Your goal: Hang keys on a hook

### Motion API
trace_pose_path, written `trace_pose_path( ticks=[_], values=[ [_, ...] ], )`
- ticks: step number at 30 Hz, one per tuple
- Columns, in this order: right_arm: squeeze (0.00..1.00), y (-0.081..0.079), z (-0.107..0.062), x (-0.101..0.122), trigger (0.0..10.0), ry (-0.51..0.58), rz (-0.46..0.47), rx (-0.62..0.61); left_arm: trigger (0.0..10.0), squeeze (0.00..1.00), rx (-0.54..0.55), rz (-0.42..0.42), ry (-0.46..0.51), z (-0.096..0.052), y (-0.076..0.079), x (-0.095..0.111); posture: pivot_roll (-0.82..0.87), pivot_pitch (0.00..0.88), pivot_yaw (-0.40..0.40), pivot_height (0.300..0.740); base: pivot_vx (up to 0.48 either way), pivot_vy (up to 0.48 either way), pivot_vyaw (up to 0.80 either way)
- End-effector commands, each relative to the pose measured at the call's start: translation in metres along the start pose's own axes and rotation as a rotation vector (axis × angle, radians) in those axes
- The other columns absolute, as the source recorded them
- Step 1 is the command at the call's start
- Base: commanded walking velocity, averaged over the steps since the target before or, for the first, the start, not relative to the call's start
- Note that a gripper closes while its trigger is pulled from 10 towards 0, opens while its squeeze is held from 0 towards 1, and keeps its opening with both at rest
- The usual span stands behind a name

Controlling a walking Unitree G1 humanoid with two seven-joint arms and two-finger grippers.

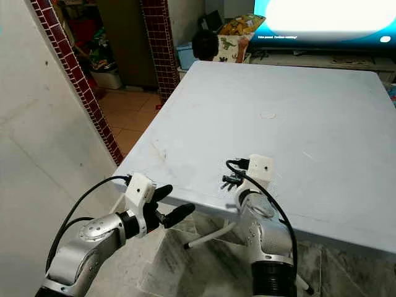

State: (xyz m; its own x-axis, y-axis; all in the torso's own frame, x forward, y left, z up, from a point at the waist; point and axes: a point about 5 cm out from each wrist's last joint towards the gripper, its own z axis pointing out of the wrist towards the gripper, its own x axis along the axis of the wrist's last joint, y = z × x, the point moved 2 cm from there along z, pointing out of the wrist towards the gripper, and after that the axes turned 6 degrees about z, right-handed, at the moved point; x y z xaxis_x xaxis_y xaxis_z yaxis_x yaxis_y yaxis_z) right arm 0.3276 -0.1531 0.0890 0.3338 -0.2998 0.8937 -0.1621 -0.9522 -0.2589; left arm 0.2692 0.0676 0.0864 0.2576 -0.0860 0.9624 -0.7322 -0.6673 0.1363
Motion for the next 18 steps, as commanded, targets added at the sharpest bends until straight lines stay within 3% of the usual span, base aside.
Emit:
trace_pose_path(
  ticks=[1, 10, 18],
  values=[
    [0.0, -0.005, -0.001, 0.007, 0.0, 0.038, -0.018, 0.015, 10.0, 0.0, 0.029, 0.023, 0.001, -0.002, -0.006, 0.001, -0.07, 0.0, 0.111, 0.74, 0.0, 0.0, 0.0],
    [0.0, -0.02, -0.009, 0.04, 0.0, 0.254, -0.191, 0.057, 10.0, 0.0, 0.117, 0.033, 0.044, -0.001, -0.019, 0.009, -0.07, 0.0, 0.109, 0.74, 0.0, 0.0, 0.0],
    [0.0, -0.032, -0.014, 0.051, 0.0, 0.33, -0.207, 0.106, 10.0, 0.0, 0.123, 0.037, 0.049, -0.001, -0.019, 0.009, -0.07, 0.0, 0.109, 0.74, 0.0, 0.0, 0.0]
  ],
)
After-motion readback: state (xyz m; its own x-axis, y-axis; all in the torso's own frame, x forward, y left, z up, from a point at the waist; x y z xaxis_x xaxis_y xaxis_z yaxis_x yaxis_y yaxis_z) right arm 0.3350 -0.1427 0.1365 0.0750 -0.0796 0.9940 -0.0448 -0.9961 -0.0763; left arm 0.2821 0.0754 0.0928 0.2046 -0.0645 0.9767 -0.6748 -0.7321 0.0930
